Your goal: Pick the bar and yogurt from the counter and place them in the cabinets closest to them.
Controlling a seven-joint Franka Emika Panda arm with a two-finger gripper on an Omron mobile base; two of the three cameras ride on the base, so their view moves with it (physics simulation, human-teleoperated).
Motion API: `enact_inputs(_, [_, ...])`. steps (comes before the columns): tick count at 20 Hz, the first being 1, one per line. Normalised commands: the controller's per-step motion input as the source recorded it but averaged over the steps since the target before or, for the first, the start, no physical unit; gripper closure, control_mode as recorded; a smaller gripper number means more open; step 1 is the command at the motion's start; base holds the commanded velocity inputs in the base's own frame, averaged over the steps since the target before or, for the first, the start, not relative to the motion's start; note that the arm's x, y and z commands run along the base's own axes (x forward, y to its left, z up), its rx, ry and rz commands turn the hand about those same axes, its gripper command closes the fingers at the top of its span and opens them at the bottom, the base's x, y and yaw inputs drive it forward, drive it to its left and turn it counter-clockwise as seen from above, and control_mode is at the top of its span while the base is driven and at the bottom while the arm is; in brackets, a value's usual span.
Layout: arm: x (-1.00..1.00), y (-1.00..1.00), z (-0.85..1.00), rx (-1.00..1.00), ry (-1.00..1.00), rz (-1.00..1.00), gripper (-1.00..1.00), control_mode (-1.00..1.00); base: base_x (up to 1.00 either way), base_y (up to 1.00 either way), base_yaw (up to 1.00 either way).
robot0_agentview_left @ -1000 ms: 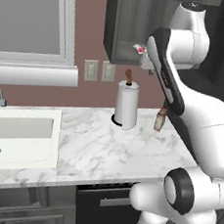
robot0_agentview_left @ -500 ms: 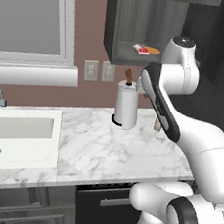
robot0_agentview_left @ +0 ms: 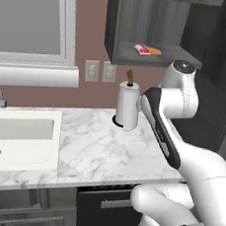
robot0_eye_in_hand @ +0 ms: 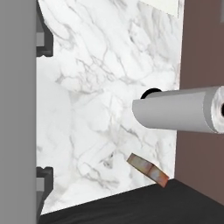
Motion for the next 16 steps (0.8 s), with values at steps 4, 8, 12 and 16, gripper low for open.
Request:
enact_inputs(4, [0.0, 0.0, 0.0, 0.0, 0.0, 0.0, -1.0, -1.0, 0.0, 0.0, 0.0])
enact_inputs(8, [0.0, 0.0, 0.0, 0.0, 0.0, 0.0, -1.0, -1.0, 0.0, 0.0, 0.0])
enact_inputs(12, [0.0, 0.0, 0.0, 0.0, 0.0, 0.0, -1.0, 1.0, -0.14, 0.03, 0.0])
enact_inputs(16, [0.0, 0.0, 0.0, 0.0, 0.0, 0.0, -1.0, 1.0, -0.85, 0.47, 0.0])
